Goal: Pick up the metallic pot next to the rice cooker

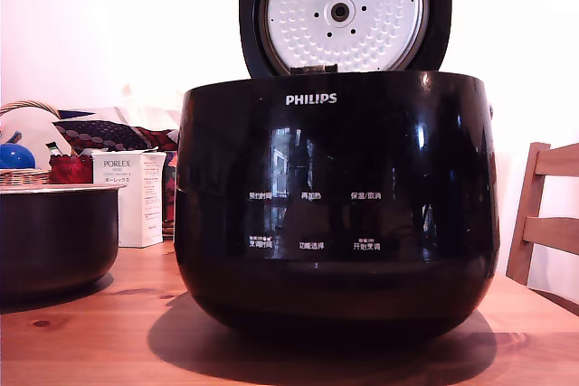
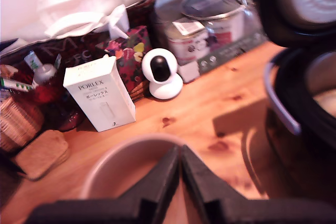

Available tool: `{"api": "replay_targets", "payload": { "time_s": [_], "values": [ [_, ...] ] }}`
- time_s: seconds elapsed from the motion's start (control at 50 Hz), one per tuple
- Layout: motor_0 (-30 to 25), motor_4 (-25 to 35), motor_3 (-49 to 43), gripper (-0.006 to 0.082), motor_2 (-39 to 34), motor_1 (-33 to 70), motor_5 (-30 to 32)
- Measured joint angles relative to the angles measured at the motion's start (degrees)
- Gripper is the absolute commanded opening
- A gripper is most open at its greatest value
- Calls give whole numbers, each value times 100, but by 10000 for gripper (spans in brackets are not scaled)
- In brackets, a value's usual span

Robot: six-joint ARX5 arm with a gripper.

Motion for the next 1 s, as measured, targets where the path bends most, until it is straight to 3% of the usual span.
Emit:
{"api": "replay_targets", "payload": {
  "time_s": [0.16,0.36,0.42,0.52,0.6,1.0],
  "values": [
    [17,46,-1113,-19,527,426,407],
    [17,264,-1987,17,619,1340,1108],
    [17,389,-2052,86,619,1622,1191],
    [17,540,-2061,333,619,1996,1213],
    [17,555,-2028,447,619,2310,1213],
    [17,20,-1410,449,621,3930,1303]
  ]
}}
